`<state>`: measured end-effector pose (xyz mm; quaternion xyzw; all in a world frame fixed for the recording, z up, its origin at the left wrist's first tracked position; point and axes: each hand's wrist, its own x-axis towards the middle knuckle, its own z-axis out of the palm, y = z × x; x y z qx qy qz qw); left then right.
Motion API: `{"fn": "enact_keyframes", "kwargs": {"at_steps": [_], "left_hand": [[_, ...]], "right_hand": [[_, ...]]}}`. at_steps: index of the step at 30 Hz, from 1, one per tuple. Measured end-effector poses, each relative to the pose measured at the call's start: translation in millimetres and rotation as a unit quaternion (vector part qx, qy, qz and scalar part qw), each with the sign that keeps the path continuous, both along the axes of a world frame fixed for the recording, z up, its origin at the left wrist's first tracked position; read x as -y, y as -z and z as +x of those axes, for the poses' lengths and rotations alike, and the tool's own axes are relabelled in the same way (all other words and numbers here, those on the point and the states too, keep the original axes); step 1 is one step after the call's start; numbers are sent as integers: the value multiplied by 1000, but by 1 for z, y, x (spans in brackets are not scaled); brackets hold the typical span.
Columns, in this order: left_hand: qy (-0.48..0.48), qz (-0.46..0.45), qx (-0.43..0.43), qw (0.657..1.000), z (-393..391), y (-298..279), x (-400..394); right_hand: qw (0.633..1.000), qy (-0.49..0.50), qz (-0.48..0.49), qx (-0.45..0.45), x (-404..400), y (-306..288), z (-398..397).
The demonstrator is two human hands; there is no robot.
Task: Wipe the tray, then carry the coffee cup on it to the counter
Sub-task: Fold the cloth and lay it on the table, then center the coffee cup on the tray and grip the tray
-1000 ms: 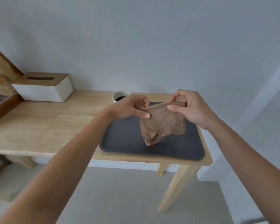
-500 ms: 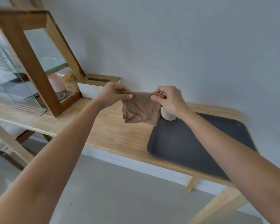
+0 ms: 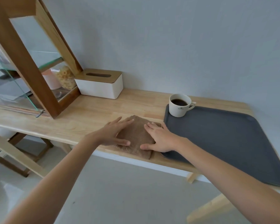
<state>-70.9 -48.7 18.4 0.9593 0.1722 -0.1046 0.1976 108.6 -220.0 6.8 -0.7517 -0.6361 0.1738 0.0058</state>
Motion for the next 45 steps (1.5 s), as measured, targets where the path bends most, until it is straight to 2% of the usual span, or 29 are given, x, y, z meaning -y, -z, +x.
{"fn": "enact_keyframes", "kwargs": {"at_steps": [2,6,8,9,11,13,14,16,21,27,30,36,45], "left_hand": [[2,13,-43,999,1,9,-1],[-18,23,-85,996,-3,18,1],[-19,40,-87,995,3,14,2],[-22,33,-57,998,10,9,3],[-53,-51,64,995,35,-6,10],[-107,-173,180,962,70,-18,21],[-134,-222,213,942,90,-22,27],[-183,-299,244,904,129,-28,41],[-224,-482,259,806,198,-25,65],[-208,-544,285,762,207,-16,83],[-205,-560,289,749,203,-15,90],[-205,-578,283,737,199,-16,119],[-168,-591,256,746,198,-8,175]], "right_hand": [[999,3,-35,8,-5,3,0],[1000,2,-9,-8,-3,0,5],[993,38,74,-78,6,-1,11],[977,76,149,-128,12,-1,16],[905,194,326,-193,25,-3,29],[803,326,446,-223,34,-6,47],[765,378,460,-247,37,-7,57],[726,440,427,-311,37,-8,77],[703,442,354,-430,31,-7,106],[678,413,333,-510,33,-11,111],[659,399,334,-543,42,-14,110],[655,400,338,-545,72,-21,109],[650,406,348,-540,133,-24,124]]}}
